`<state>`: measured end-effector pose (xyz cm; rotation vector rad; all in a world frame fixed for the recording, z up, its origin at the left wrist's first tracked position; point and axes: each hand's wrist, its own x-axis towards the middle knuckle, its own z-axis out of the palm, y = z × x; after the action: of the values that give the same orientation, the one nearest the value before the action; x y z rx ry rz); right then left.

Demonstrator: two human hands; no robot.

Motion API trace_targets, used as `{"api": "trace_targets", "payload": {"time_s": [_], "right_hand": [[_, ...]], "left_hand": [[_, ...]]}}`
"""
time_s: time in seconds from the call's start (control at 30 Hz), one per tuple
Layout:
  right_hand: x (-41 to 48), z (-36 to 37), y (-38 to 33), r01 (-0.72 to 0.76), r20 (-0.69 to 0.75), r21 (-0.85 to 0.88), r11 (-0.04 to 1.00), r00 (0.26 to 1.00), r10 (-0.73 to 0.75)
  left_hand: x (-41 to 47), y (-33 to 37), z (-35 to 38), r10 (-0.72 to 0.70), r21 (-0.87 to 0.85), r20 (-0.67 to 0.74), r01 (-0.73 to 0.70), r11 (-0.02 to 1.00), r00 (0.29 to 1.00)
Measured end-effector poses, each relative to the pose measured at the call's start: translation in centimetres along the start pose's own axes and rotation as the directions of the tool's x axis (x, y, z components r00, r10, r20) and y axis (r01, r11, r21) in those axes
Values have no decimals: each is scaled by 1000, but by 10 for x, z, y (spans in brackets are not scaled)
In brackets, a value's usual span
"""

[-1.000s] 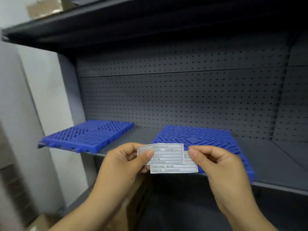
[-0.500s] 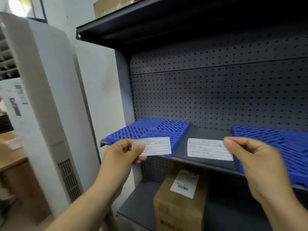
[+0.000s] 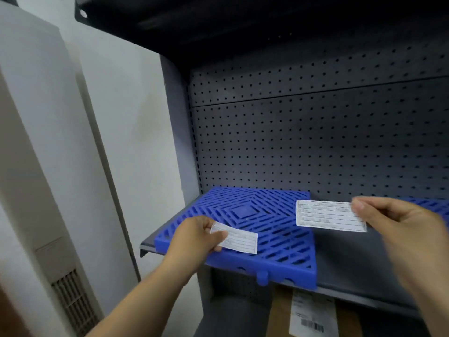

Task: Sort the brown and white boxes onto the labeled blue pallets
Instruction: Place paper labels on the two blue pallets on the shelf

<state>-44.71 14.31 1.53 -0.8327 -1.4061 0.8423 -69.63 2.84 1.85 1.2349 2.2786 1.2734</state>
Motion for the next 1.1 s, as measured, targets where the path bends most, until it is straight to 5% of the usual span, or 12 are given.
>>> {"api": "trace_targets", "payload": {"time_s": [0.2,0.33,0.47,0.57,0.67,0.93,1.1], "right_hand": [[-1,3,7,-35,-42,-119,992,999,30],[-10,3,-1,-60,-90,-131,990,995,48],[-18,4,-9,-55,-118,-161,985,992,36],[-25,2,-14,-46,-123,-204,978,992,21],[-37,0,-26,-40,-137,-206,978,991,12],[-53,-23,-58,-37,-188,-212,977,982,-4],[-42,-90,-66,-101,-265,-99,990,962,72]], "left_hand": [[27,-4,0,34,409,146,-91,908,989],[28,-10,1,69,471,157,-137,871,985],[-1,-17,4,450,583,44,-389,713,892],[-15,-21,8,543,565,265,-585,582,797],[-16,-36,10,470,495,394,-613,615,790],[-20,-33,8,499,473,340,-604,642,797],[-37,8,17,658,351,247,-698,624,712]]}}
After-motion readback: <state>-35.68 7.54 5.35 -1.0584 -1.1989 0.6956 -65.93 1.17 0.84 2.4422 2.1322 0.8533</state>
